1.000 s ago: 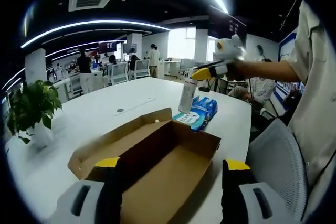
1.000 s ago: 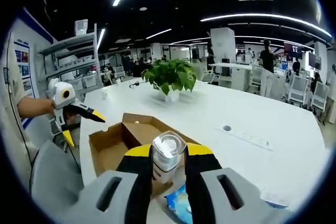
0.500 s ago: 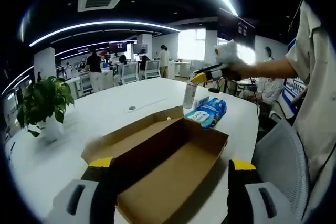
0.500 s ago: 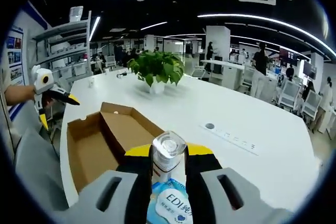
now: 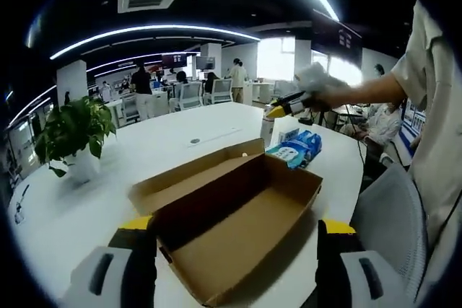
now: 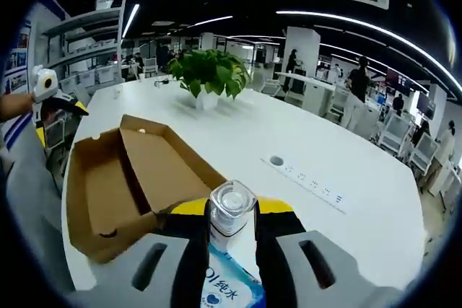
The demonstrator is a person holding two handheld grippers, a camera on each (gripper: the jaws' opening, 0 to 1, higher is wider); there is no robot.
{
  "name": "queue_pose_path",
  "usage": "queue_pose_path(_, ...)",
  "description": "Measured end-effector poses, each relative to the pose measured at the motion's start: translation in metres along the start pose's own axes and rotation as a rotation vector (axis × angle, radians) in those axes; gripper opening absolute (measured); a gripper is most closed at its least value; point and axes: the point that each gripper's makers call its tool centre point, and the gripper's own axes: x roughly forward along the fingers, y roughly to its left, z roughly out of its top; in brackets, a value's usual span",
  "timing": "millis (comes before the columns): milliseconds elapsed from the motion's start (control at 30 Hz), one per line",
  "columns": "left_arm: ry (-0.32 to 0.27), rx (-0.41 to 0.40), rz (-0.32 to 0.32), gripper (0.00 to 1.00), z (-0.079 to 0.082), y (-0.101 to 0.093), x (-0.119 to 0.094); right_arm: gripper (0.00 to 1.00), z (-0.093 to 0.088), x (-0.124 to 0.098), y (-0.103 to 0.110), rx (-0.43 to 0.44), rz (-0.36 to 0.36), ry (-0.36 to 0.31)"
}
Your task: Operate the shoe box by opening the lid, removing the specified soft item, and placing it in the target area until the item is outside and the box remains undamaged.
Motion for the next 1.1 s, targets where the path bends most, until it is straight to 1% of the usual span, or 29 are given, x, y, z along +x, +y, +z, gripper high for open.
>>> queue_pose_path(200, 0.015, -0.023, 0.026, 0.93, -0.007, 0.004, -0.005, 0.21, -0.014, 0.006, -0.012, -0.011, -0.003, 0.037)
queue_pose_path(467, 0.040, -0.044, 0.056, 0.92, -0.017, 0.008, -0.008, 0.21, -0.034, 0.009, -0.016, -0.039, -0.017, 0.091)
queue_pose_path(633, 0.053, -0.049, 0.063, 0.91, -0.022, 0.007, -0.008, 0.21, -0.045, 0.010, -0.017, -0.034, -0.019, 0.117)
queue_pose_path(700, 0.054, -0.044, 0.066, 0.89, -0.023, 0.007, -0.008, 0.21, -0.050, 0.011, -0.017, -0.047, -0.018, 0.129)
queue_pose_path(833, 0.058, -0.054, 0.067, 0.89, -0.026, 0.007, -0.007, 0.22, -0.059, 0.012, -0.021, -0.057, -0.012, 0.139)
queue_pose_path(933, 0.066, -0.050, 0.067, 0.88, -0.028, 0.006, -0.006, 0.22, -0.060, 0.012, -0.024, -0.054, -0.016, 0.134)
queue_pose_path(1067, 0.064, -0.051, 0.065, 0.87, -0.027, 0.006, -0.006, 0.22, -0.060, 0.013, -0.029, -0.082, -0.026, 0.132)
queue_pose_path(1100, 0.062, -0.051, 0.066, 0.87, -0.026, 0.006, -0.006, 0.21, -0.062, 0.015, -0.032, -0.073, -0.033, 0.128)
